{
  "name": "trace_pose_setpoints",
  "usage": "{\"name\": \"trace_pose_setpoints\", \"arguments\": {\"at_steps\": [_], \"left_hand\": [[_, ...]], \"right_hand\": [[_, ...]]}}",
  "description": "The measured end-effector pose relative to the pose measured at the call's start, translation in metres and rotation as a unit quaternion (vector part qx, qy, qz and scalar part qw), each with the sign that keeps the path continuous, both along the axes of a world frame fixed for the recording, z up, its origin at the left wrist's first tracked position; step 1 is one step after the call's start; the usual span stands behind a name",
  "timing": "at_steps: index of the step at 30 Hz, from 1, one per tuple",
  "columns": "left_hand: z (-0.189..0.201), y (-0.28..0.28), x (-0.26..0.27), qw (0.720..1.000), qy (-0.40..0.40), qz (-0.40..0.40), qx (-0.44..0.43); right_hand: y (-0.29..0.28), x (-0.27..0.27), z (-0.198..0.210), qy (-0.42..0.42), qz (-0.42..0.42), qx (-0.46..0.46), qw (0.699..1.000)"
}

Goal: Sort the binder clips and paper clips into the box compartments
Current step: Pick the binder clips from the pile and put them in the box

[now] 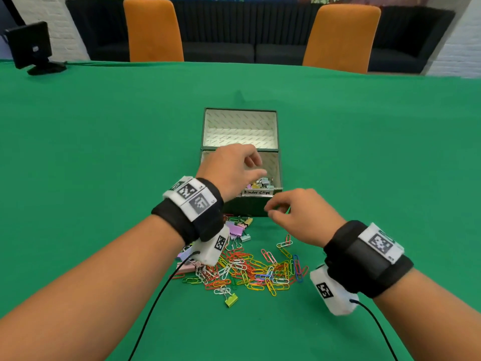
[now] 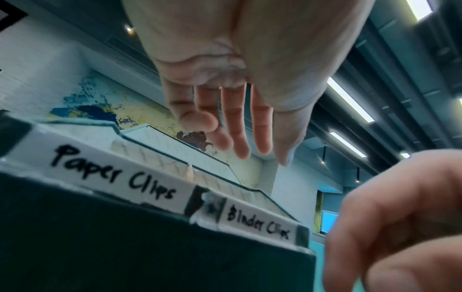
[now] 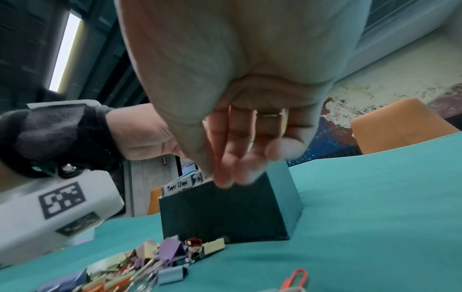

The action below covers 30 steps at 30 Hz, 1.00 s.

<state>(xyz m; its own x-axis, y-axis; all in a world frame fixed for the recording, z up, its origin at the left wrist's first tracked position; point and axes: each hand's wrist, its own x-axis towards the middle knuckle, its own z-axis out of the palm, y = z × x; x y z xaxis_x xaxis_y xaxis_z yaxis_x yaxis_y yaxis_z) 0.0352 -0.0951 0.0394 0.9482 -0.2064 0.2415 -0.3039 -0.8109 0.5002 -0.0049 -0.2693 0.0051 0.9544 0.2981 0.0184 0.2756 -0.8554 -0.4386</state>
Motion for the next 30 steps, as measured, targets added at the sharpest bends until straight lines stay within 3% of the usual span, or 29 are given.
{"name": "trace_pose_setpoints", "arguments": {"at_steps": [12,23,30], "left_hand": [[-0.035,0.037,-0.051,0.967,0.145,-0.047,0.202],[-0.044,0.028,-0.047,0.940,0.148,-0.110,0.287],[-0.048,0.034,-0.050,0.945,0.161,-0.114,0.261]], "right_hand": [[0.035,0.014,-0.025,0.042,0.112,-0.183,0.976],[0.011,0.005,-0.025,0.066,0.058,-0.146,0.985],[0.001,-0.003,-0.019,0.049,0.047,-0.087,0.994]]}}
